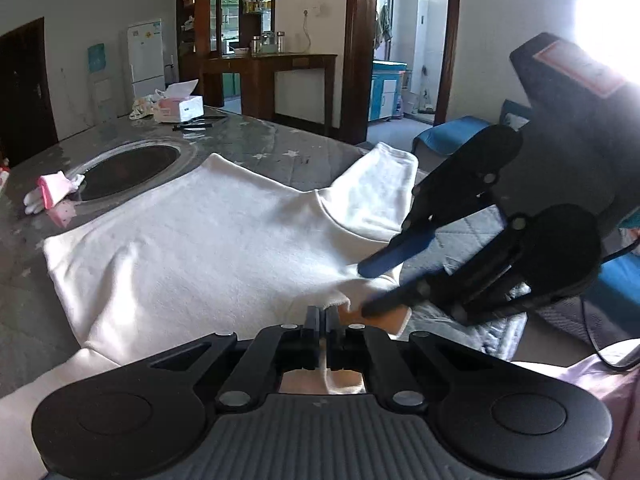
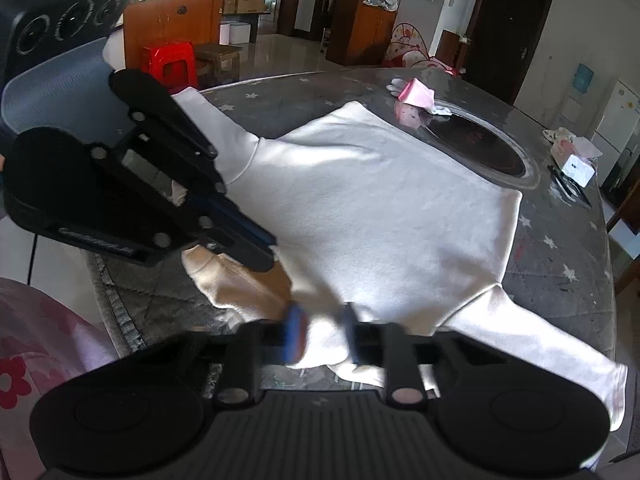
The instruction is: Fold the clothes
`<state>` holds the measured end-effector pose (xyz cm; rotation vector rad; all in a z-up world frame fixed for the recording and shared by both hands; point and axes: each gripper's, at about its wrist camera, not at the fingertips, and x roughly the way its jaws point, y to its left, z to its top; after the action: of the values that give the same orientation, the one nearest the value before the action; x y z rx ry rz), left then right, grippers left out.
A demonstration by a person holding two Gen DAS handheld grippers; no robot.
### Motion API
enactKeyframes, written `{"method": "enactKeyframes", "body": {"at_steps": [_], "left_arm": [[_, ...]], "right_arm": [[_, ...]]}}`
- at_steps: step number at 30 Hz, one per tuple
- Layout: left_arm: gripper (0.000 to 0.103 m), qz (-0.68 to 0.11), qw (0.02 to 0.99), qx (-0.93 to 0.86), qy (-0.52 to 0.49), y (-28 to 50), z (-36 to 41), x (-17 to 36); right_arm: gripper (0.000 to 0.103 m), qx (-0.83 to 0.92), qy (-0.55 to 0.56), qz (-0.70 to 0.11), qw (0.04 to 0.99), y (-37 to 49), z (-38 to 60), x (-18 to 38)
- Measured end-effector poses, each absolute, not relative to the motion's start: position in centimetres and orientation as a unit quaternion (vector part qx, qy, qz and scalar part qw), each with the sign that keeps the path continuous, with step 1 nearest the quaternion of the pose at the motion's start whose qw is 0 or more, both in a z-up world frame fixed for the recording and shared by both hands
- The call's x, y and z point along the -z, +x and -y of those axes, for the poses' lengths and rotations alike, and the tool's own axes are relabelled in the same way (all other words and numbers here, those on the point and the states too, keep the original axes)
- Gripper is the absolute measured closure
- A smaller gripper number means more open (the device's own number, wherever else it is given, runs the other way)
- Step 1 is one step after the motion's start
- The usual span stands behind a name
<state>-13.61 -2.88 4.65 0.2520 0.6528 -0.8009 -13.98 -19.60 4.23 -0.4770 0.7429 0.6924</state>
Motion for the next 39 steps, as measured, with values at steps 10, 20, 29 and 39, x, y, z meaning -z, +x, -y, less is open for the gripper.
{"method": "enactKeyframes", "body": {"at_steps": [10, 20, 29, 39], "left_arm": [[0.1, -0.328, 0.846, 0.402, 0.126, -13.7, 3.3, -3.4], [0.099, -0.336, 0.843, 0.403, 0.117, -13.4, 2.8, -3.2], [0.094, -0.329, 0.873, 0.355, 0.062, -10.5, -0.7, -5.5], [0.094, -0.353, 0.909, 0.221, 0.01, -4.6, -3.0, -3.4]], "right_arm": [[0.097, -0.352, -0.203, -0.376, 0.833, -13.5, 20.4, -5.0], [0.094, -0.346, -0.16, -0.373, 0.846, -10.4, 19.8, -4.6], [0.09, -0.357, -0.179, -0.383, 0.833, -11.3, 19.4, -3.2], [0.087, -0.351, -0.174, -0.385, 0.836, -11.5, 19.5, -3.2]]}}
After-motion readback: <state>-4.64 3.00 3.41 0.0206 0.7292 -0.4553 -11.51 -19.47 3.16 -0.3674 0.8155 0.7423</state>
